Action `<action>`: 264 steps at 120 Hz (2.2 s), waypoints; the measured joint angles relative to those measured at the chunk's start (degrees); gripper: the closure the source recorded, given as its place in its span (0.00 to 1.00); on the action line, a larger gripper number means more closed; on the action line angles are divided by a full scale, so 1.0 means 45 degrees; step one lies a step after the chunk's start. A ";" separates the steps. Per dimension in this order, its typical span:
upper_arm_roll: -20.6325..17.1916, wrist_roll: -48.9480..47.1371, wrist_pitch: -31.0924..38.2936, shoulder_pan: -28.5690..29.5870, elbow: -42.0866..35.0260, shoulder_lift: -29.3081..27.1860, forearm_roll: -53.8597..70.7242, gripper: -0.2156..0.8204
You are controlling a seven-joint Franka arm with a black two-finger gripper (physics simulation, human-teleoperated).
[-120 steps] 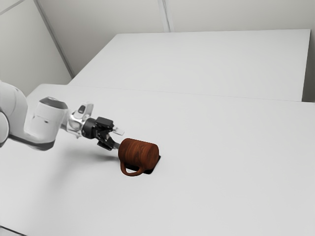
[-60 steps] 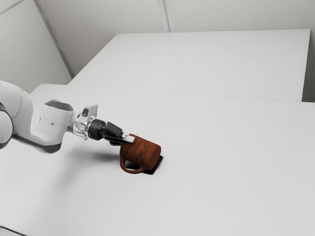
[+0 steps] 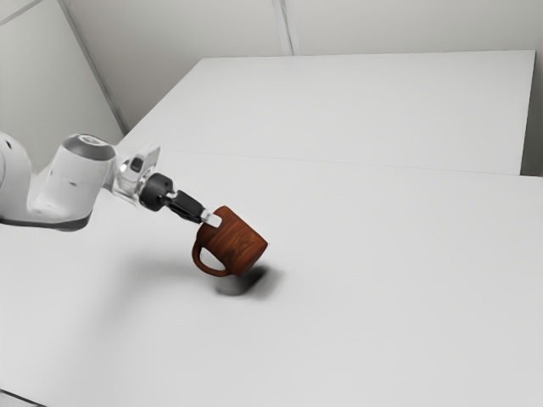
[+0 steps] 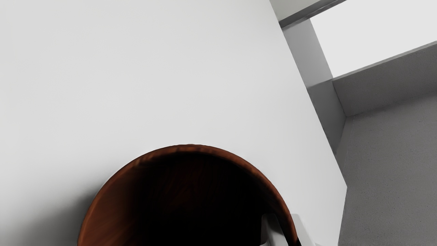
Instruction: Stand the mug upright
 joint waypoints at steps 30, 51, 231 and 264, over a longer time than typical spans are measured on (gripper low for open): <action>-0.0830 -0.2046 0.2121 -0.0441 0.0961 -0.1291 0.6640 0.96; -0.1213 -0.3723 0.4074 -0.0676 0.0767 -0.1324 0.9683 0.97; -0.1211 -0.9821 -0.1301 -0.0516 0.8810 0.0453 1.1306 0.21; -0.1220 -1.0386 -0.1885 -0.0486 0.8801 0.0446 1.1394 0.21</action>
